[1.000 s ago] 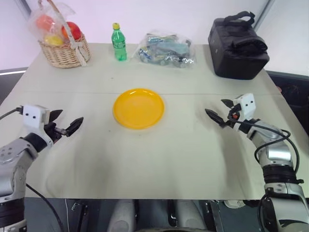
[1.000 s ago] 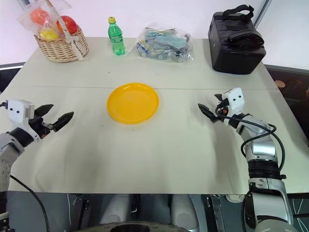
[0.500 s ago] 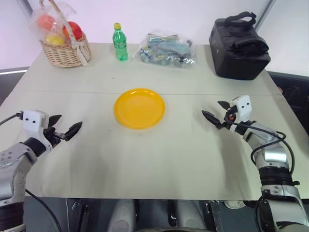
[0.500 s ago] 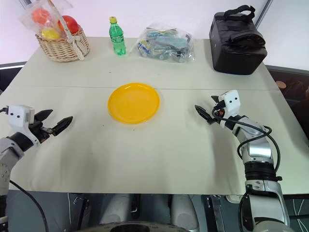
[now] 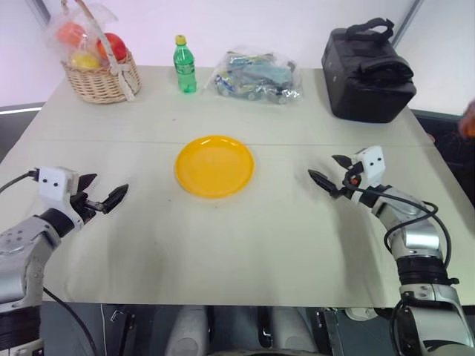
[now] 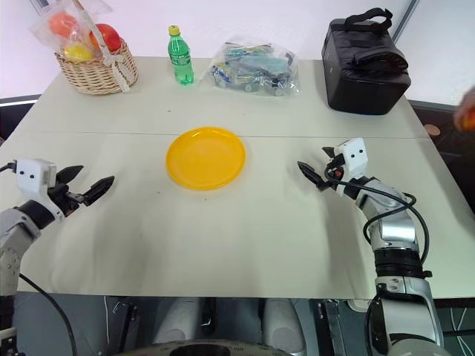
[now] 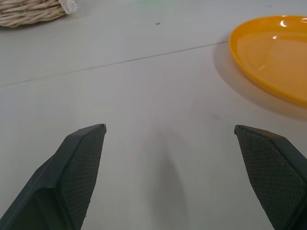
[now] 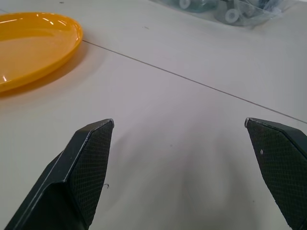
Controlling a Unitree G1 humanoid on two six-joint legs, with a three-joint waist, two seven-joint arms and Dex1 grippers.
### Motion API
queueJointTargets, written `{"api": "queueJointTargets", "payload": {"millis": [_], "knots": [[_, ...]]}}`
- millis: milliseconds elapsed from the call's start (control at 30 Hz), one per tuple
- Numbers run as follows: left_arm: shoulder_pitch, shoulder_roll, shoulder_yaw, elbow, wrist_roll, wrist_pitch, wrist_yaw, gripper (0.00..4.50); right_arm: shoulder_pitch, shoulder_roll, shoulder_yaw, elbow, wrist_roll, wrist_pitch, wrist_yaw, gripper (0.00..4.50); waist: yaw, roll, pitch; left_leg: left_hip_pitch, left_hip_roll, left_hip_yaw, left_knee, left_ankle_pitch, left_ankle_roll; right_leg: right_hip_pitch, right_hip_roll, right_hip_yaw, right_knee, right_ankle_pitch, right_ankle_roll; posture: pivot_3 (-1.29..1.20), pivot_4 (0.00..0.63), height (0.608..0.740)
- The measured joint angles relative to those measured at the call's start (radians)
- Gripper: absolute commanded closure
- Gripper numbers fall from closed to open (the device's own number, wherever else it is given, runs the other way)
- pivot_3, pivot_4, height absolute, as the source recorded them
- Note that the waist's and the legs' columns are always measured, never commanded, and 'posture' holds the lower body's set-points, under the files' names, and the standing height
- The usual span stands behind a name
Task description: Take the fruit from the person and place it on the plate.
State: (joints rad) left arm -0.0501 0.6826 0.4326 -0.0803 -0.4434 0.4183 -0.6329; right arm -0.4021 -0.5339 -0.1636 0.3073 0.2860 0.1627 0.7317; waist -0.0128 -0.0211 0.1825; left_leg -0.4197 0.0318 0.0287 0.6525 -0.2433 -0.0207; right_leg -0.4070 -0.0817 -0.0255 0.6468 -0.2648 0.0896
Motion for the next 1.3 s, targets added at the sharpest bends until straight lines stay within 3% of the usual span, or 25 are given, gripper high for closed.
{"api": "queueJointTargets", "payload": {"millis": [1000, 1100, 1300], "knots": [[-0.036, 0.004, -0.012, -0.016, -0.004, 0.006, 0.027, 0.00, -0.001, 0.017, 0.005, -0.001, 0.001, 0.006, 0.001, 0.02, 0.000, 0.000, 0.000, 0.000, 0.000, 0.001, 0.000, 0.000, 0.000, 0.000, 0.000, 0.000, 0.000, 0.000, 0.000, 0.00, 0.150, 0.740], [-0.037, 0.005, -0.012, -0.018, -0.003, 0.006, 0.026, 0.00, 0.029, -0.012, 0.011, -0.095, 0.048, 0.093, 0.056, 0.02, 0.000, 0.001, 0.000, 0.000, 0.000, 0.000, -0.001, 0.000, 0.000, -0.001, 0.000, 0.000, 0.000, 0.000, 0.000, 0.00, 0.150, 0.740], [-0.036, 0.028, -0.011, -0.018, -0.005, 0.011, 0.012, 0.00, 0.038, -0.229, -0.029, -0.520, 0.352, 0.501, 0.183, 0.02, 0.001, 0.002, 0.001, 0.000, 0.002, -0.002, -0.001, 0.000, 0.000, -0.001, 0.000, 0.000, 0.000, 0.000, 0.000, 0.00, 0.150, 0.740]]}}
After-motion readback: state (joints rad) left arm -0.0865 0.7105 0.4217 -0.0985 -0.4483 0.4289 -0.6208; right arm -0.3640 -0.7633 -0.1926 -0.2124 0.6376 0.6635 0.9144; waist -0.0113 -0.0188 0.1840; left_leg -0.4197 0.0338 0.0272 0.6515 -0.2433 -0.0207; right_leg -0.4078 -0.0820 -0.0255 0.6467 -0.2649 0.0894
